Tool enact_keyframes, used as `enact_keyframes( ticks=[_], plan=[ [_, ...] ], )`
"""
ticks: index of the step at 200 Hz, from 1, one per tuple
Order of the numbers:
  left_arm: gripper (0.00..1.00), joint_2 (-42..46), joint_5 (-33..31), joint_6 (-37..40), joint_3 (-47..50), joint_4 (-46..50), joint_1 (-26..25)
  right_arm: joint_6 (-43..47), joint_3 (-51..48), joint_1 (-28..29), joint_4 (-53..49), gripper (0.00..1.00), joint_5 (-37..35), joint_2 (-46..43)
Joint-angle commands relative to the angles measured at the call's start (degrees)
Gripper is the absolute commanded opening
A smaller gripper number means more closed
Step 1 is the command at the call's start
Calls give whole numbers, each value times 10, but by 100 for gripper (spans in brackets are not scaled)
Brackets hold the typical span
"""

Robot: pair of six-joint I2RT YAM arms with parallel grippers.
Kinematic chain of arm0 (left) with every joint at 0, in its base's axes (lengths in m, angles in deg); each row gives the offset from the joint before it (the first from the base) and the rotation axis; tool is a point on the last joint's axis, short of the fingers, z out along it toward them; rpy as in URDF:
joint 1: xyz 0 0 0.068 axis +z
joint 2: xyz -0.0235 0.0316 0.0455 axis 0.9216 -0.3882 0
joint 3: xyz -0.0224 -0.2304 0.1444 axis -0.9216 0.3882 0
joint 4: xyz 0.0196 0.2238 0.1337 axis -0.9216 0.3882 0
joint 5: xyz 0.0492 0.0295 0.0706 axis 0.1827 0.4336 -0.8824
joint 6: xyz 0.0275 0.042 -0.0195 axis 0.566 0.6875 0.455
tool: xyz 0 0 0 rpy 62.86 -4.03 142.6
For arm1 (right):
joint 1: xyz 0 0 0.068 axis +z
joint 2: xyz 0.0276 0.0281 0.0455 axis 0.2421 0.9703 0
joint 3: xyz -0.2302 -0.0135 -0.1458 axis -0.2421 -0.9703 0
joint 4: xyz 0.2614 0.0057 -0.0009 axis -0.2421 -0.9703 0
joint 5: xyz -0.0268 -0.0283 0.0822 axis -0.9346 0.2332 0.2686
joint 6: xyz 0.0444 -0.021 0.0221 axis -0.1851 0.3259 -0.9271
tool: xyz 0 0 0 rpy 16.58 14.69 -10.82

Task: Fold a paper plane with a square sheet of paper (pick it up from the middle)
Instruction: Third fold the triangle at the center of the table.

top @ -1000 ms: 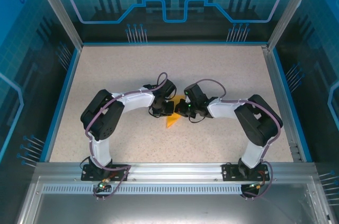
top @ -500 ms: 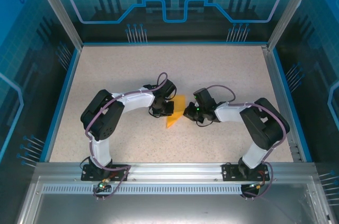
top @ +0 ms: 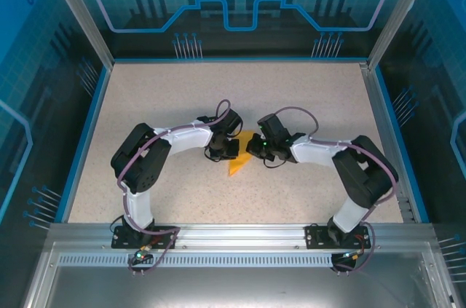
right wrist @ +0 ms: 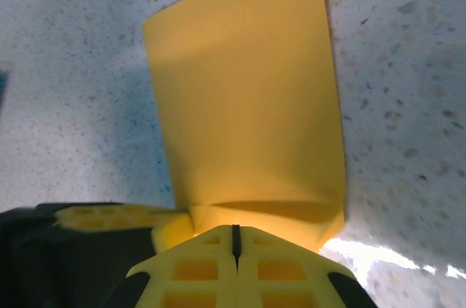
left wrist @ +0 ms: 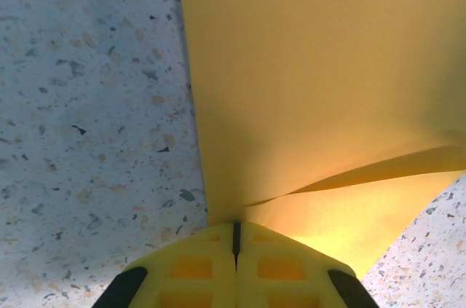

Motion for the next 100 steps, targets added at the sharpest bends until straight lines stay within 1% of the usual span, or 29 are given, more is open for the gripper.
enact_keyframes(
  ticks=[1, 20, 53, 78, 100],
  plan=[
    [6, -54, -78, 1, 36, 64, 7, 6, 15, -2, 4, 2, 15, 37],
    [6, -54, -78, 1, 37, 64, 6, -2, 12, -15, 9, 2, 12, 47],
    [6, -55, -77, 2, 39, 61, 6, -14, -41, -42, 20, 2, 6, 34],
    [6, -55, -74, 3, 38, 59, 7, -18, -77, -58, 16, 2, -12, -13],
    [6, -55, -71, 2, 37, 59, 6, -5, -80, -48, -5, 2, -36, -66]
  ],
)
